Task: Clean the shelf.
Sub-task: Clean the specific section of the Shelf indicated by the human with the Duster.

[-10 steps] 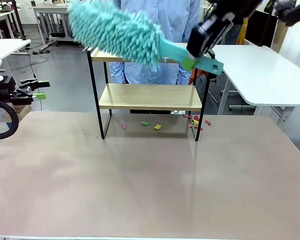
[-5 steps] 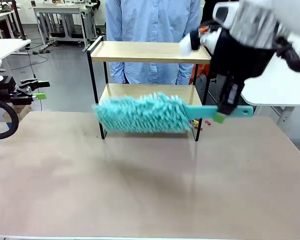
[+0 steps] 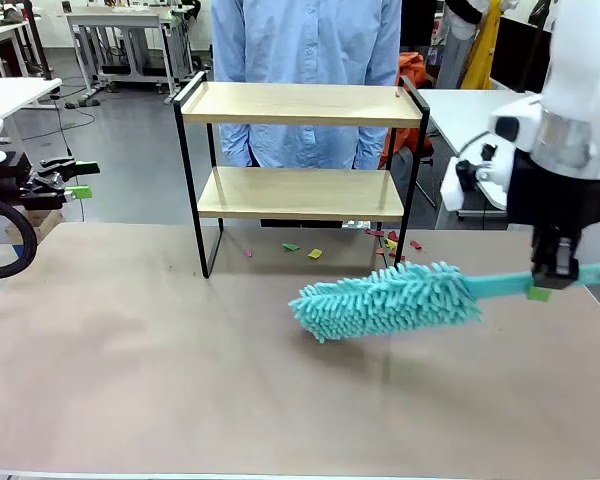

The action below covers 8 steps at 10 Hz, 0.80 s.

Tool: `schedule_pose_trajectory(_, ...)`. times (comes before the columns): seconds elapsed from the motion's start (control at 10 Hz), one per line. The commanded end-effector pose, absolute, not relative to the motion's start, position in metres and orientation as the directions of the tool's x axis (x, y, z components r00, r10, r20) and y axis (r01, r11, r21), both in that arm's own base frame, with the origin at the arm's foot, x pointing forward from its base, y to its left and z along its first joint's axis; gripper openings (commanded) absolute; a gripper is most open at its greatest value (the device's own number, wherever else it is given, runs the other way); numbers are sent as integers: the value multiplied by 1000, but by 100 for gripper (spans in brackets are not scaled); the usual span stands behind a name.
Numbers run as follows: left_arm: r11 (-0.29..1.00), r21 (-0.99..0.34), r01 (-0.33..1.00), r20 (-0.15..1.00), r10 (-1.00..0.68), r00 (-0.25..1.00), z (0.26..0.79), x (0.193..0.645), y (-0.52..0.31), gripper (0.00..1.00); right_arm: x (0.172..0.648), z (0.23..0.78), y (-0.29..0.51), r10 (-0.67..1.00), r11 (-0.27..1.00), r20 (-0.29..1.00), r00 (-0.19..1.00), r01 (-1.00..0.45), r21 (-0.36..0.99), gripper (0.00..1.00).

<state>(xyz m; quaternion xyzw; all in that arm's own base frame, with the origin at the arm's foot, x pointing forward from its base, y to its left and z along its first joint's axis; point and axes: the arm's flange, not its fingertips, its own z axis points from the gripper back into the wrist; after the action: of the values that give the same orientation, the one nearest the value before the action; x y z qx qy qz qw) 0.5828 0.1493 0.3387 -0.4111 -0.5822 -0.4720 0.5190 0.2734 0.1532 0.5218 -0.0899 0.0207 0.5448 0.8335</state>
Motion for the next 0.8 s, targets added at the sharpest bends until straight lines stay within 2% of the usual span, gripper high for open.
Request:
schedule_pose_trajectory(0.0, 213, 128, 969, 992, -14, -128, 342, 581, 148, 100, 274, 516, 137, 922, 361, -99, 374, -924, -126, 13)
schedule_pose_trajectory(0.1, 213, 128, 969, 992, -14, -128, 342, 581, 148, 100, 273, 522, 153, 904, 390, -132, 406, -912, -127, 13)
schedule_pose_trajectory(0.7, 213, 128, 969, 992, -14, -128, 342, 581, 148, 100, 273, 522, 153, 904, 390, -132, 406, -912, -127, 13)
